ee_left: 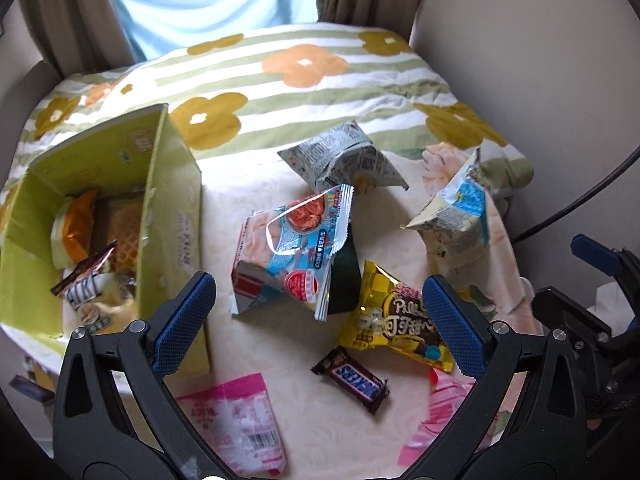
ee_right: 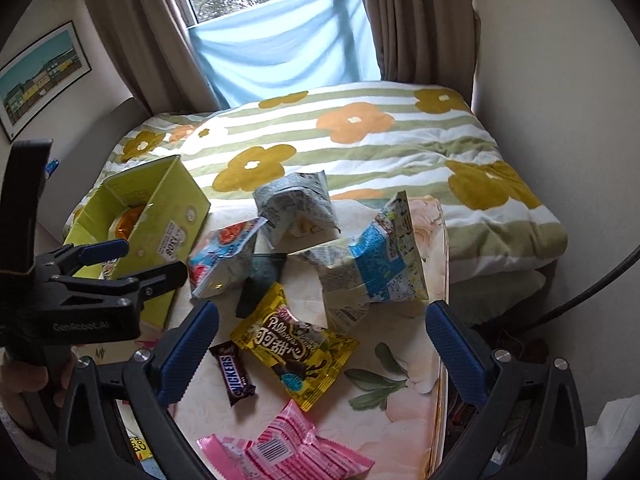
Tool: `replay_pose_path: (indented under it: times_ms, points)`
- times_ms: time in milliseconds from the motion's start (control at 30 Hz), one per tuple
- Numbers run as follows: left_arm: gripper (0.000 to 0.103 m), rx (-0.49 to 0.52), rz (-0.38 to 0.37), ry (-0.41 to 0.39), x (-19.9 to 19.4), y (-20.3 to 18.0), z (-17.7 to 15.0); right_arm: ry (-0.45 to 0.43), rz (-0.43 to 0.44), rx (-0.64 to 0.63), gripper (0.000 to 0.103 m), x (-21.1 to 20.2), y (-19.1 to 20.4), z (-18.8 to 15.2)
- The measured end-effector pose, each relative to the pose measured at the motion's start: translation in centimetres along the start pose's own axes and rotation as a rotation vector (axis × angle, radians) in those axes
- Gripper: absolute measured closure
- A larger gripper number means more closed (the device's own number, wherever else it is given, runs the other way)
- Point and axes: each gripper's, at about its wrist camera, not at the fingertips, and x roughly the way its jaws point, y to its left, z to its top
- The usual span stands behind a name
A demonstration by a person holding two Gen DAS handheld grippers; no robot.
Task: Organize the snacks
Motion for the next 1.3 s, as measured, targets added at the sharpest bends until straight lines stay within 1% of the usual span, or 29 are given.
replay_pose_path:
  times_ms: [233, 433, 533, 700, 767, 800, 833, 867, 900, 1000, 1133, 1233, 1300]
  points:
    - [0.0, 0.051, 0.088, 0.087, 5.9, -0.1, 1.2, 0.056, -0.011, 0.049, 0.0, 4.2, -1.7, 0.4]
    - [0.0, 0.06, 0.113, 0.151, 10.0, 0.8, 1.1, 0.09, -0.041, 0.096, 0.0, 7.3, -2.1, 0.1]
    - [0.001, 0.058, 0.124, 0.159, 11.2, 1.1, 0.9, 0.092, -0.07, 0.097, 0.0, 8.2, -2.1, 0.1]
    - [0.002, 0.045, 0.109, 0.171, 12.9, 1.6, 1.4, 0.078, -0.108, 0.048, 0.0, 9.3, -1.5, 0.5]
    - [0.007, 0.036, 0.106, 0.181, 13.5, 1.8, 1.5, 0.073, -0.126, 0.021, 0.0, 9.7, -1.2, 0.7]
    - [0.012, 0.031, 0.105, 0.186, 13.7, 2.0, 1.5, 0.071, -0.133, 0.013, 0.0, 9.9, -1.1, 0.8]
    - [0.015, 0.023, 0.101, 0.19, 13.9, 2.2, 1.6, 0.07, -0.143, 0.002, 0.0, 10.1, -1.0, 0.8]
    - [0.015, 0.011, 0.091, 0.192, 14.0, 2.5, 1.6, 0.071, -0.15, -0.01, 0.0, 10.3, -0.9, 0.9]
    - [0.015, 0.0, 0.081, 0.191, 14.0, 2.7, 1.6, 0.071, -0.157, -0.021, 0.0, 10.6, -0.9, 1.0]
    - [0.022, 0.004, 0.072, 0.191, 14.0, 2.8, 1.6, 0.07, -0.165, -0.041, 0.0, 11.2, -0.8, 1.0]
    - [0.029, 0.005, 0.051, 0.197, 13.7, 2.9, 1.5, 0.07, -0.167, -0.039, 0.0, 11.7, -0.9, 1.0]
    - [0.03, -0.039, 0.014, 0.197, 13.1, 3.5, 1.5, 0.067, -0.172, -0.039, 0.0, 12.0, -0.7, 1.1]
    - [0.031, -0.045, 0.012, 0.187, 12.6, 3.6, 1.5, 0.069, -0.178, -0.042, 0.0, 12.2, -0.7, 1.2]
